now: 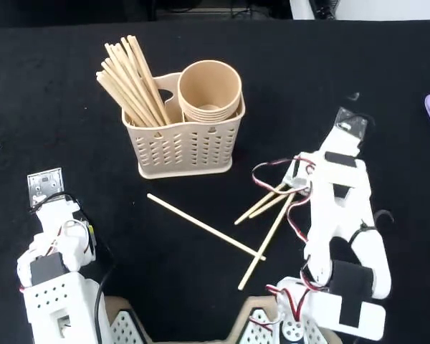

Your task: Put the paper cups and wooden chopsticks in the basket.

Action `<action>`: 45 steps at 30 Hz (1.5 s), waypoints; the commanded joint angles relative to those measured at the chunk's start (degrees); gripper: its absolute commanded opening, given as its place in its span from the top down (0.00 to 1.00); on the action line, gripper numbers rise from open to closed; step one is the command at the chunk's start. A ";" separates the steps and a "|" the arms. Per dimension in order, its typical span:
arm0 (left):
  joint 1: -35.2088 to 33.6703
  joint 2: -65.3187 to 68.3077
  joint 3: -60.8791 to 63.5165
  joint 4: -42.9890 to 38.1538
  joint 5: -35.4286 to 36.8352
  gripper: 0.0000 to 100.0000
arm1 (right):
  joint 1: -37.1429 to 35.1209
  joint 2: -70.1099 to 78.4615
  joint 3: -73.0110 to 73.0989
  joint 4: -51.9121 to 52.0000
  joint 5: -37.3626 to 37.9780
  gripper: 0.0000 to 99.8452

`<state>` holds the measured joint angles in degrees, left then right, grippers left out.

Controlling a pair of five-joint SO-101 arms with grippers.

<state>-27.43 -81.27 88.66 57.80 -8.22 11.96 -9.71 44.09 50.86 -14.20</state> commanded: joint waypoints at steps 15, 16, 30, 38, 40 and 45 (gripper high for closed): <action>-0.40 -0.62 -0.40 -0.97 0.53 0.87 | -13.98 -1.89 -1.89 8.88 7.56 0.71; -0.40 -0.62 -0.40 -0.97 0.53 0.87 | -13.98 -1.80 -1.89 7.82 7.30 0.70; -0.40 -0.62 -0.40 -0.97 0.53 0.87 | -13.63 13.85 -5.85 2.99 -6.59 0.71; -0.40 -0.62 -0.40 -0.97 0.53 0.87 | -12.92 8.57 -5.76 4.57 -7.47 0.99; -0.40 -0.62 -0.40 -0.97 0.53 0.87 | -12.04 5.58 -5.76 6.07 -7.38 0.98; -0.40 -0.62 -0.40 -0.97 0.53 0.87 | -10.81 -3.56 -5.76 9.23 -6.68 0.99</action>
<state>-27.43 -81.27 88.66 57.80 -8.22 -0.18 -6.90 38.99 58.59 -20.79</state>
